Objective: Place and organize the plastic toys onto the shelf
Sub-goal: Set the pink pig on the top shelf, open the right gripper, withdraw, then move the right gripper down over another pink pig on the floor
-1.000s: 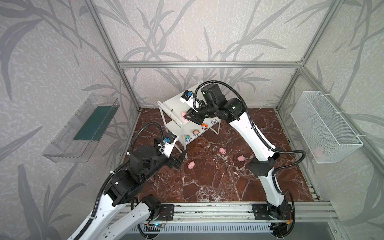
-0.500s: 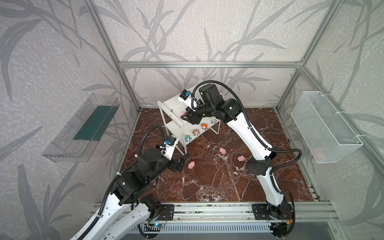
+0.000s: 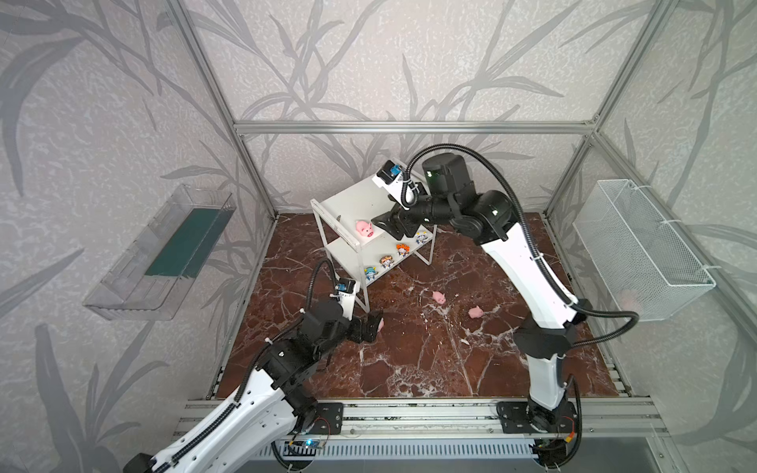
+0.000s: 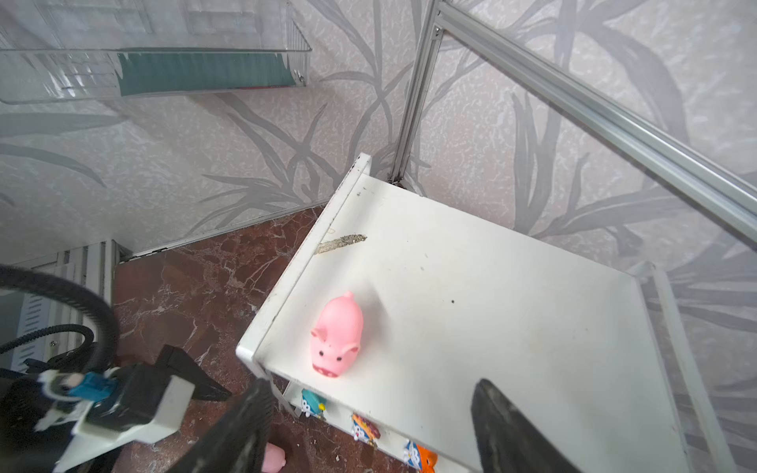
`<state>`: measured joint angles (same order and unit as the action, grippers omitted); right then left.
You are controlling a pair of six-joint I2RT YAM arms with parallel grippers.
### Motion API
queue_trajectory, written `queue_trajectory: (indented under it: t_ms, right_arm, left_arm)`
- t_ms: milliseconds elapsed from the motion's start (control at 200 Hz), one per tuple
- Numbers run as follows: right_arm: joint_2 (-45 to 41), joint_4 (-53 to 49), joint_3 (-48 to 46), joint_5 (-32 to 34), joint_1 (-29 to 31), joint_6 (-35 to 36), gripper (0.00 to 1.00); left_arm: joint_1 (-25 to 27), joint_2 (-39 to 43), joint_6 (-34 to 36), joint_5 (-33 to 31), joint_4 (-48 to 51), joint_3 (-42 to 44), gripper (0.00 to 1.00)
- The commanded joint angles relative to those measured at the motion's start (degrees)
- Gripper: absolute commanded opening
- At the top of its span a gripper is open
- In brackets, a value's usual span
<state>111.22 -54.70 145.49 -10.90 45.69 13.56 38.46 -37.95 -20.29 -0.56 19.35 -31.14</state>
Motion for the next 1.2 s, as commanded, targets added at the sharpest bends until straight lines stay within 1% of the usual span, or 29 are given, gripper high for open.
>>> queue_trajectory:
  t_ms: [0, 45, 115, 190, 295, 410, 550, 690, 820, 945, 1040, 1200]
  right_arm:
    - [-9.68, 4.4, -11.82, 4.1, -0.25, 0.96, 0.78]
    - [-15.65, 9.8, -20.58, 5.08, -0.25, 0.96, 0.79]
    - [-24.89, 17.84, -34.55, 6.8, -0.25, 0.68, 0.83]
    - [-33.45, 23.47, -45.68, 8.97, -0.25, 0.59, 0.85]
    - [-41.66, 24.87, -55.84, 12.26, -0.25, 0.23, 0.86]
    - [-48.66, 27.75, -66.97, 14.25, -0.25, -0.99, 0.86]
    - [-55.09, 31.21, -78.8, 12.48, -0.17, -3.26, 0.89]
    - [-58.38, 32.18, -87.03, 11.52, 0.01, -5.62, 0.89]
    - [-59.14, 32.28, -91.99, 10.32, 0.26, -8.68, 0.89]
    - [-59.4, 32.28, -94.08, 9.49, 0.49, -10.72, 0.89]
    - [-59.99, 31.81, -95.1, 10.16, 0.53, -11.28, 0.89]
    - [-60.24, 31.09, -95.7, 11.16, 0.54, -11.27, 0.89]
  left_arm:
    - [-0.03, -0.21, -4.78, 1.21, -5.12, 3.12, 0.99]
    - [-0.04, -0.4, -5.47, 1.51, -6.69, 4.71, 0.99]
    - [-0.05, -1.14, -6.32, 1.81, -8.6, 6.61, 0.99]
    - [-0.05, -2.53, -6.7, 1.8, -9.93, 7.94, 0.99]
    - [0.1, -4.88, -7.3, 2.18, -12.61, 10.19, 0.98]
    - [0.06, -7.33, -7.35, 4.02, -19.35, 13.54, 0.99]
    - [0.07, -13.62, -5.69, 5.98, -24.23, 14.02, 0.99]
    - [0.05, -18.62, -4.74, 5.45, -28.48, 14.3, 0.99]
    - [0.05, -22.22, -4.39, 4.49, -31.62, 14.61, 0.99]
    - [-0.07, -26.37, -4.95, 3.62, -34.6, 14.59, 0.99]
    - [0.0, -29.07, -6.18, 3.19, -36.66, 14.91, 0.99]
    - [0.09, -30.61, -8.25, 4.05, -39.37, 16.05, 0.99]
